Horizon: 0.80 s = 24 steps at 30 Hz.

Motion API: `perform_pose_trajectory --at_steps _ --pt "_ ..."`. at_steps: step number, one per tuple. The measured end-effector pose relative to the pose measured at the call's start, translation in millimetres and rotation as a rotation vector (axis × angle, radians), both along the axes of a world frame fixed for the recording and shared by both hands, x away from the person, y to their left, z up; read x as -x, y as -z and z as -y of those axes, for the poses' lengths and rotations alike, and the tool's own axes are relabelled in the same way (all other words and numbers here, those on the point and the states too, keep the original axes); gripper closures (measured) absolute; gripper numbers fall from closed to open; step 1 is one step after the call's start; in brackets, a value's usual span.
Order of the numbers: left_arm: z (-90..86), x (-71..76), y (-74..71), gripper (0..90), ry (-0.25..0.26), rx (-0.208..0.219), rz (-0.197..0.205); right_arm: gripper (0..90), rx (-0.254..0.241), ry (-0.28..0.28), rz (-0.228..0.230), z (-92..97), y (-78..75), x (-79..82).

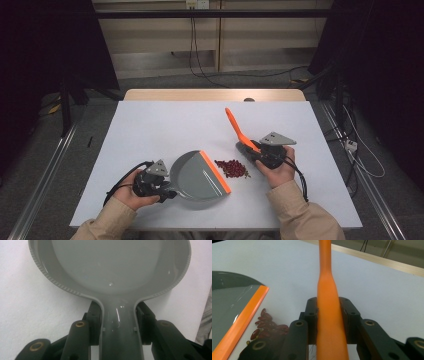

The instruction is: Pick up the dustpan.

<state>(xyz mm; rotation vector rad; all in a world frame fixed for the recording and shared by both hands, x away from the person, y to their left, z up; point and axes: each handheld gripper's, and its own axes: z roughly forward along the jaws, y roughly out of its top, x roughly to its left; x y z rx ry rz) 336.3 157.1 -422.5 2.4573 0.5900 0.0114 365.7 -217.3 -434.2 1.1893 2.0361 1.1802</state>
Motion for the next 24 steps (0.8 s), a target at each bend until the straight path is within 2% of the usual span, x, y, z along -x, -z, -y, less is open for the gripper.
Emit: perform_pose_trajectory --at_steps 2,3,4,6,7,8,9,10,12,13,14,19,20,22,24 --pt "1.5 1.1 -0.9 63.4 0.005 -0.016 0.009 70.9 0.004 0.0 0.008 -1.3 0.7 1.4" --pt "2.4 0.9 0.1 63.5 0.017 0.0 -0.005 70.9 0.004 -0.006 0.008 -1.8 0.8 2.2" --pt "2.9 0.0 -0.1 63.4 0.041 -0.022 0.004 70.8 0.004 -0.008 0.008 -2.4 0.8 3.0" --pt "5.3 0.6 0.2 63.4 0.048 -0.027 0.006 70.7 0.011 -0.006 0.01 -3.1 0.8 4.6" --pt "7.9 3.0 0.4 63.4 0.017 -0.03 0.022 70.6 0.007 -0.005 0.011 -2.9 1.0 4.7" --pt "9.0 2.7 1.9 63.4 0.023 0.006 -0.006 70.6 0.01 -0.003 0.009 -2.6 0.9 4.9" --pt "8.5 0.8 0.6 63.4 0.06 -0.033 0.009 70.5 0.017 -0.01 0.006 -2.3 0.5 4.7" --pt "10.7 2.6 1.9 63.4 0.034 0.003 -0.007 70.5 0.016 -0.015 -0.001 -1.8 0.1 4.8" --pt "11.2 0.9 1.2 63.4 0.057 -0.024 0.004 70.5 0.019 -0.016 -0.008 -0.8 -0.4 5.0" --pt "12.1 1.1 0.0 63.4 0.053 -0.056 0.023 70.4 0.023 -0.019 -0.014 -0.9 -1.0 5.4" --pt "12.7 0.3 1.4 63.4 0.059 -0.022 0.001 70.4 0.03 -0.025 -0.016 -1.4 -1.3 5.8" --pt "16.9 -0.4 2.2 63.4 0.056 -0.025 -0.001 70.2 0.068 -0.04 -0.023 -7.3 -1.5 9.1" --pt "17.7 -0.1 1.2 63.3 0.047 -0.046 0.013 70.4 0.077 -0.04 -0.021 -8.9 -1.6 10.3" --pt "18.2 -1.2 2.2 63.4 0.055 -0.021 -0.008 70.6 0.089 -0.034 -0.021 -10.6 -1.8 11.7" --pt "19.3 -1.6 2.7 63.3 0.053 -0.016 -0.009 70.6 0.068 -0.01 -0.029 -10.9 -1.6 12.1"
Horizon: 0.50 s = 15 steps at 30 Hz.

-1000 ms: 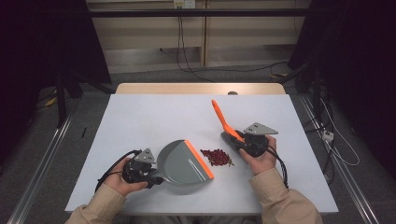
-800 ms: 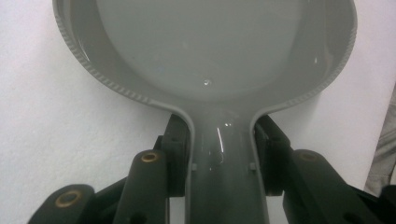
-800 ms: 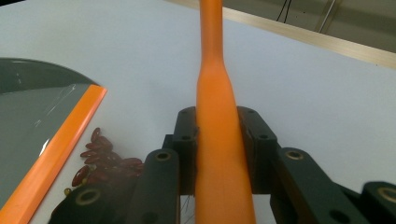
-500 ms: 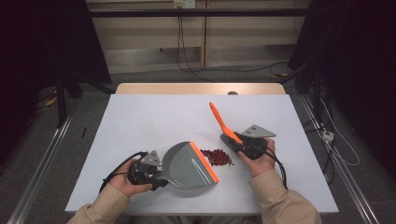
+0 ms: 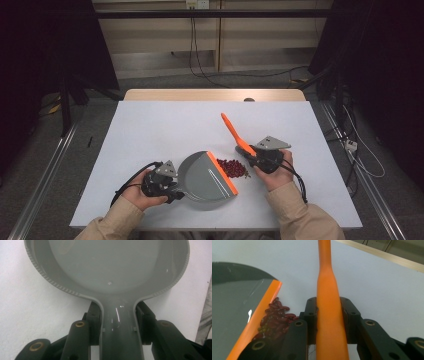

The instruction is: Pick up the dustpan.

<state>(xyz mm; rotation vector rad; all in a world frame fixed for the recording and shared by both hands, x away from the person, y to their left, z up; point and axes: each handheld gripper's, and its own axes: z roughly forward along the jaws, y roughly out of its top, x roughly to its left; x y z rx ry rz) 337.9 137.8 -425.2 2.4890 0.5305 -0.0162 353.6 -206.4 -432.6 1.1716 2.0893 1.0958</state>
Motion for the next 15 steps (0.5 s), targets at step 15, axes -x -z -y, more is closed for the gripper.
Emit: perform_pose_trajectory --at_steps 15 --pt "4.9 -2.0 3.9 63.2 -0.037 0.024 -0.036 70.3 -0.088 0.043 -0.023 -2.5 2.5 3.2"
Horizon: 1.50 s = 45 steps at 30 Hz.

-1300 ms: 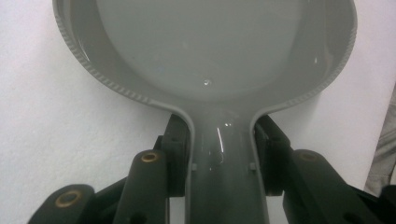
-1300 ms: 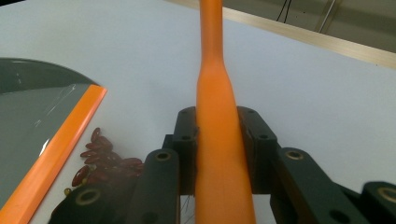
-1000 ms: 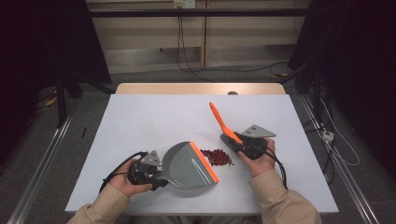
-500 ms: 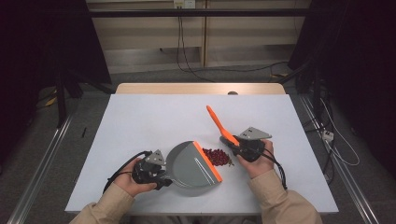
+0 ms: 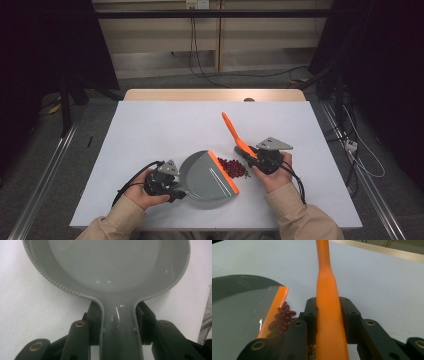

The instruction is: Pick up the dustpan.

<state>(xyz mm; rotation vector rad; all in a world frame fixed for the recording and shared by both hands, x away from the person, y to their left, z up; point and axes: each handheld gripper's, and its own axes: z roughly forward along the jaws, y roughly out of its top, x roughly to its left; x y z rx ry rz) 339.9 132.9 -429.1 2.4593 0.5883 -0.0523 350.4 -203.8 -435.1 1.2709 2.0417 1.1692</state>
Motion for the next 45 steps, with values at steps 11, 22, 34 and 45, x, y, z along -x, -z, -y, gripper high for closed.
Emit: perform_pose_trajectory --at_steps 11,22,34,45 --pt "-2.9 1.4 3.7 62.5 0.031 -0.025 -0.001 70.3 0.004 0.002 0.007 -0.6 -0.3 0.4" --pt "-12.4 4.1 2.6 55.6 -0.015 0.015 -0.007 70.3 0.004 -0.001 0.01 -0.4 -0.1 0.1" --pt "-16.4 6.8 -7.1 62.3 -0.013 -0.008 0.002 70.3 0.009 0.014 0.012 -5.9 0.2 2.7" --pt "-14.0 4.5 -10.2 62.6 0.017 -0.031 -0.011 70.4 -0.01 0.008 0.01 -20.3 0.1 4.4"
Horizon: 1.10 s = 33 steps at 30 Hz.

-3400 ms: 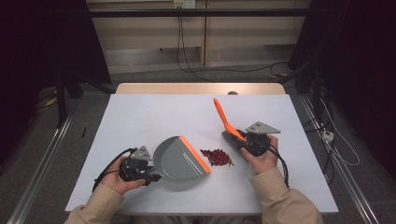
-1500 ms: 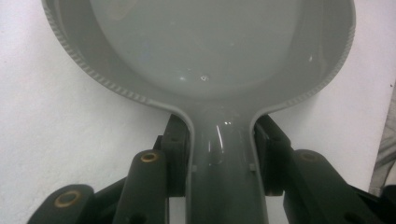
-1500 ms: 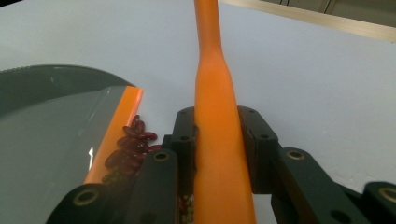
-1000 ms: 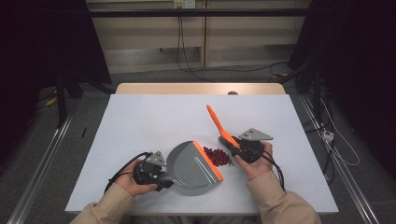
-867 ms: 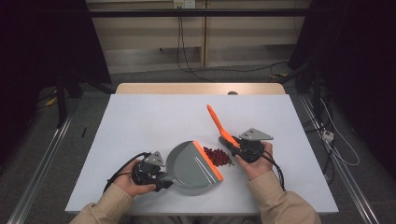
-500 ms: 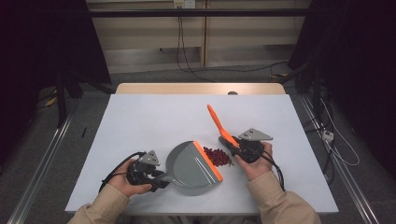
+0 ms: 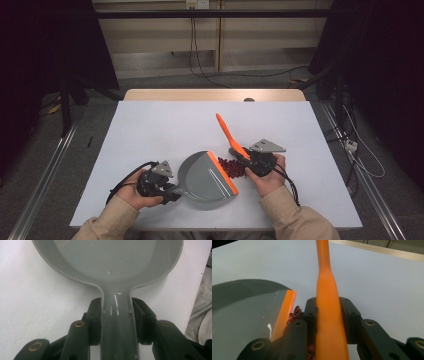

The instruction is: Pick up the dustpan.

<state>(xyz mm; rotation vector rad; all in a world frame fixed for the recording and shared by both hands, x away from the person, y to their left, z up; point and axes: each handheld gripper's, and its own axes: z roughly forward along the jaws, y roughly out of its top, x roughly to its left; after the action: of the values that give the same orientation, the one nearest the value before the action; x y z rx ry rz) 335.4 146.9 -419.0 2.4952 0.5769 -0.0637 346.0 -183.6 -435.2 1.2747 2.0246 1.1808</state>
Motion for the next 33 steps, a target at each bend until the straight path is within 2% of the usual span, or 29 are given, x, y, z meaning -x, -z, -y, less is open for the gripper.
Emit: perform_pose_trajectory --at_steps 1,3,6,7,8,10,13,21,22,26,28,31,33 --pt "-0.8 -1.0 -0.5 62.5 0.014 -0.01 0.004 70.4 -0.007 -0.001 -0.003 -2.0 0.0 0.6" --pt "-0.4 -0.4 -0.7 62.6 0.004 0.002 0.002 70.3 -0.007 -0.002 -0.003 -4.8 -0.1 1.1" --pt "-0.1 -1.0 -1.9 62.6 0.019 -0.005 -0.001 70.4 -0.011 0.0 0.004 -7.2 0.6 1.5" --pt "-0.2 -1.8 -2.4 62.6 0.034 -0.022 0.004 70.3 -0.012 -0.002 0.003 -8.0 0.6 1.7" --pt "1.3 -0.3 -2.1 62.5 0.018 -0.009 -0.004 70.3 -0.01 -0.001 0.005 -8.4 0.6 1.8" --pt "2.8 -0.8 -2.6 62.5 0.036 -0.009 -0.004 70.3 -0.008 0.0 0.007 -9.2 0.7 2.0" --pt "6.0 -0.5 -2.3 62.6 0.033 -0.011 -0.007 70.3 -0.009 0.004 0.012 -9.8 1.2 2.5" --pt "8.0 -3.5 -4.8 62.6 0.063 -0.042 -0.002 70.2 -0.011 0.002 0.016 -12.1 1.8 3.3" --pt "8.8 -2.0 -4.1 62.6 0.035 -0.016 -0.014 70.2 -0.011 0.003 0.015 -12.1 1.7 3.3" --pt "7.6 -4.0 -4.6 62.5 0.045 -0.017 -0.011 70.2 -0.015 0.004 0.012 -12.1 1.5 3.4" --pt "7.3 -1.9 -4.5 62.3 0.023 0.016 -0.015 70.2 -0.014 0.003 0.012 -12.1 1.5 3.4" --pt "5.5 -1.4 -3.7 61.8 0.047 -0.007 -0.003 70.2 -0.019 0.004 0.01 -10.6 1.5 3.0" --pt "5.1 1.0 -0.5 60.5 0.03 0.0 -0.007 70.2 -0.026 0.001 0.009 -9.1 1.5 2.6"
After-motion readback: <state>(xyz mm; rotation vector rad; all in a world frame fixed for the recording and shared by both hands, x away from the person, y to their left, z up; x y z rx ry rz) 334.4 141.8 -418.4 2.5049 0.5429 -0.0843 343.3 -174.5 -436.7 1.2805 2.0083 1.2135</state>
